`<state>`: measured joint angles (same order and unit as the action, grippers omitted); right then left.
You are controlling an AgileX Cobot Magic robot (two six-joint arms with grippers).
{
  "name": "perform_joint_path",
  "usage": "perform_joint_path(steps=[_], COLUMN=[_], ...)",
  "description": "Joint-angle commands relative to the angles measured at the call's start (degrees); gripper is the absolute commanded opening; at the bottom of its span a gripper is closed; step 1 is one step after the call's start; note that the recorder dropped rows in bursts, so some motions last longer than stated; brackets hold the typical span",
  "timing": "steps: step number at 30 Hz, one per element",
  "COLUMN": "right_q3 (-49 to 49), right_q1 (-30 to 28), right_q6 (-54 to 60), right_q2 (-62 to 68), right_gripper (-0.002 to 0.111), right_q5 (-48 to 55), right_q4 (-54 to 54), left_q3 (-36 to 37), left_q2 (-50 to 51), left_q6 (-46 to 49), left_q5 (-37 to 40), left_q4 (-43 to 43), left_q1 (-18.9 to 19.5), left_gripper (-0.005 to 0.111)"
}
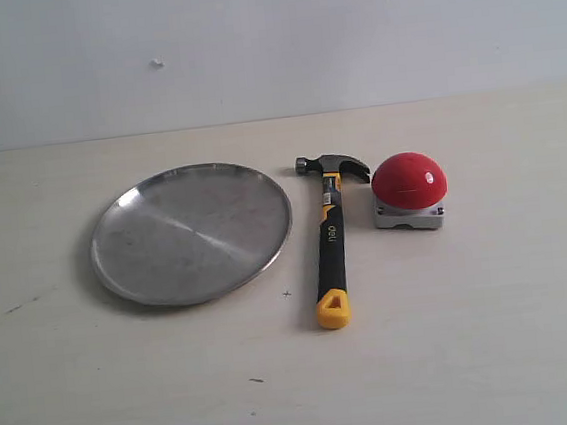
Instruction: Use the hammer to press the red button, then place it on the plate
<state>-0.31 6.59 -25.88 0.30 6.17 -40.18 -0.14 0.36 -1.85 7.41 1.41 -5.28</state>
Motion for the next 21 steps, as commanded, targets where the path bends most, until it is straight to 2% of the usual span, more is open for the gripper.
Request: perform_joint_path(steps=[1,8,11,12,14,17,21], right_q3=[0.3,0.3,0.3,0.3,0.3,0.3,0.3], right_q1=[0.1,0.1,0.1,0.1,0.1,0.1,0.1], right_q6=[0.2,0.2,0.2,0.2,0.2,0.2,0.2], right_q2=[-0.3,-0.3,-0.3,-0.3,-0.3,-0.3,-0.3], right_gripper=[0.000,0.000,0.000,0.000,0.000,0.000,0.000], right_q5=[-0.1,-0.1,-0.1,-0.1,-0.1,-0.1,-0.1], right_q4=[0.1,0.1,0.1,0.1,0.1,0.1,0.1], left_q3=[0.1,0.1,0.1,0.1,0.1,0.1,0.1], left_q2=[-0.4,-0.4,-0.4,-0.4,-0.4,-0.4,-0.4], left_q6=[4.4,2.4,-6.5,-11.1,-21.6,-22.3,-22.6], left_q5=[-0.1,-0.7,-1.9,-4.7,-5.0,-6.9,-13.2], left_q4=[2.3,1.5,-3.1,-4.9,-8.3,-8.3,-8.3], left_q1=[0.1,0.1,0.1,0.1,0.1,0.1,0.1], left_gripper=[0.000,0.000,0.000,0.000,0.000,0.000,0.000])
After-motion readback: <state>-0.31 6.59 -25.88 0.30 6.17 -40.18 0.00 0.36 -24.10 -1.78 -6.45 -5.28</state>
